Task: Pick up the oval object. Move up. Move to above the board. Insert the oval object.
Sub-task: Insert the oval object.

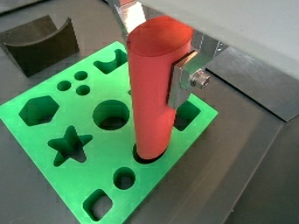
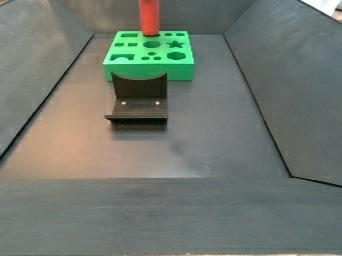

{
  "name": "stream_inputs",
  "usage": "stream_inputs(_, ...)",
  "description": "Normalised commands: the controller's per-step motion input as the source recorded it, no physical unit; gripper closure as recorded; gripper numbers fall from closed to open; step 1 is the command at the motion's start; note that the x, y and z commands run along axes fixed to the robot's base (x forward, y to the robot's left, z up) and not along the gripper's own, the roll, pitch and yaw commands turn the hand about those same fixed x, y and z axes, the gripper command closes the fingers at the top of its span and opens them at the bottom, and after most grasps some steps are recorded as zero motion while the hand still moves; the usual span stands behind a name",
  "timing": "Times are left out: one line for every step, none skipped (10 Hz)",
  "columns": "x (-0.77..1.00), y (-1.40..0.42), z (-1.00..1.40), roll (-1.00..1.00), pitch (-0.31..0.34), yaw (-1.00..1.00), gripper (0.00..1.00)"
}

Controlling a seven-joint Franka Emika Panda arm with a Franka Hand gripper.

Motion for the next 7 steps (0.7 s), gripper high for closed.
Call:
stream_inputs(0.00, -0.03, -0.11, 0.00, -0.031, 0.00, 1.00)
stream_inputs(0.00, 0.00, -0.13, 0.03, -0.011, 0.00, 1.00)
stream_inputs(0.00, 0.00, -0.16, 0.07, 0.000, 0.00, 1.00)
stream_inputs(0.00, 0.03, -0.15, 0.05, 0.000, 0.00, 1.00)
stream_inputs(0.00, 0.03, -0.15, 0.07, 0.000, 0.00, 1.00)
stream_inputs(-0.02, 0.00, -0.15, 0.17, 0.000, 0.02, 1.00)
stream_inputs(-0.14, 0.00, -0.25, 0.35, 0.000, 0.19, 1.00)
